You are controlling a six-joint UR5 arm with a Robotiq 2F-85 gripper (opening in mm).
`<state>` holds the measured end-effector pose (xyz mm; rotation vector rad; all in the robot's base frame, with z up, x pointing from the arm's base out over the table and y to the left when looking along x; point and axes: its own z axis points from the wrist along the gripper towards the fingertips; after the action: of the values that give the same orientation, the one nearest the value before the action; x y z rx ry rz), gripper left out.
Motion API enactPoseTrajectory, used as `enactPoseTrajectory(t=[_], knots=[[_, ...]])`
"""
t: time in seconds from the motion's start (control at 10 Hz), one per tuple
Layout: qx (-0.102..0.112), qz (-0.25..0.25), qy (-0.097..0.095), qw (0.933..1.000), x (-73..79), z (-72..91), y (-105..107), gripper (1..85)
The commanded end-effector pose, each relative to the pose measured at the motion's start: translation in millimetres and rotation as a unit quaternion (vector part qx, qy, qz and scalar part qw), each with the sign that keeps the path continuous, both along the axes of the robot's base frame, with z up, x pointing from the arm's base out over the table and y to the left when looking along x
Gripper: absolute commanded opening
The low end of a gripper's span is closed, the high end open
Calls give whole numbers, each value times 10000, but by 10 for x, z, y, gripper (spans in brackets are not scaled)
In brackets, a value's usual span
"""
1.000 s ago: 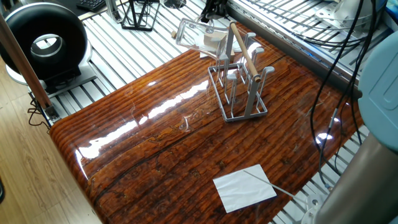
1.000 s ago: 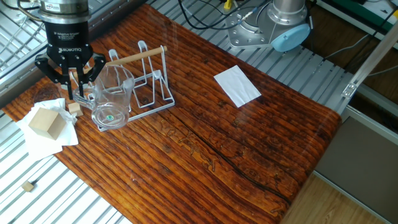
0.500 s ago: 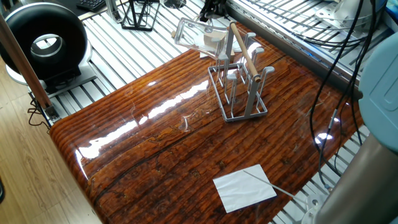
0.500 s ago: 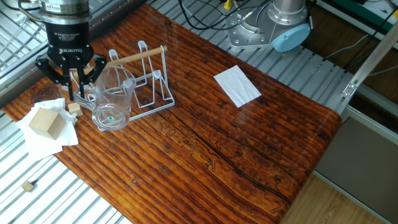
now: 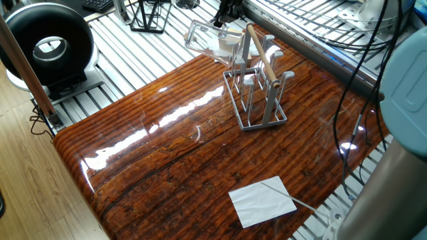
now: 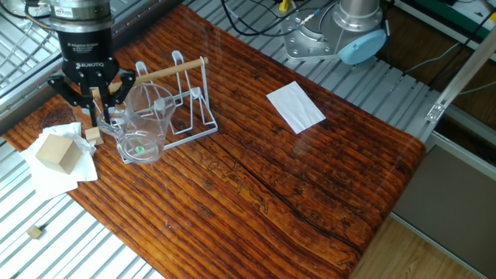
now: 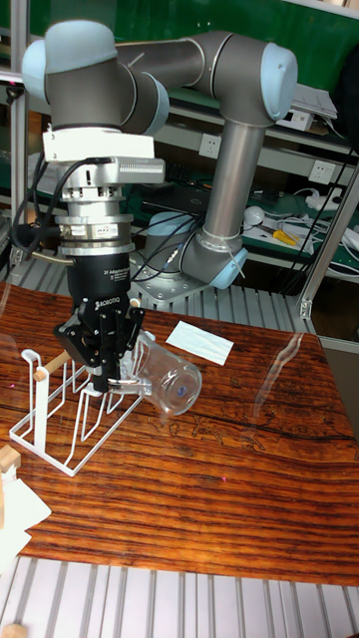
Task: Put the cup on the cup rack
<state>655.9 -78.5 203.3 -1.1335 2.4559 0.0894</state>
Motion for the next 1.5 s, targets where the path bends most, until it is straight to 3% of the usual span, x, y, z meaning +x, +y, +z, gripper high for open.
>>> enactPoseTrajectory(t=[0.0,0.7,0.9,1.4], knots=[[17,-18,61,10000,73,-50,-63,10],[-49,53,-36,10000,201,-148,-35,10],[-31,120,-62,9999,190,-117,-93,10],[17,22,-100,9999,219,-125,10,10]])
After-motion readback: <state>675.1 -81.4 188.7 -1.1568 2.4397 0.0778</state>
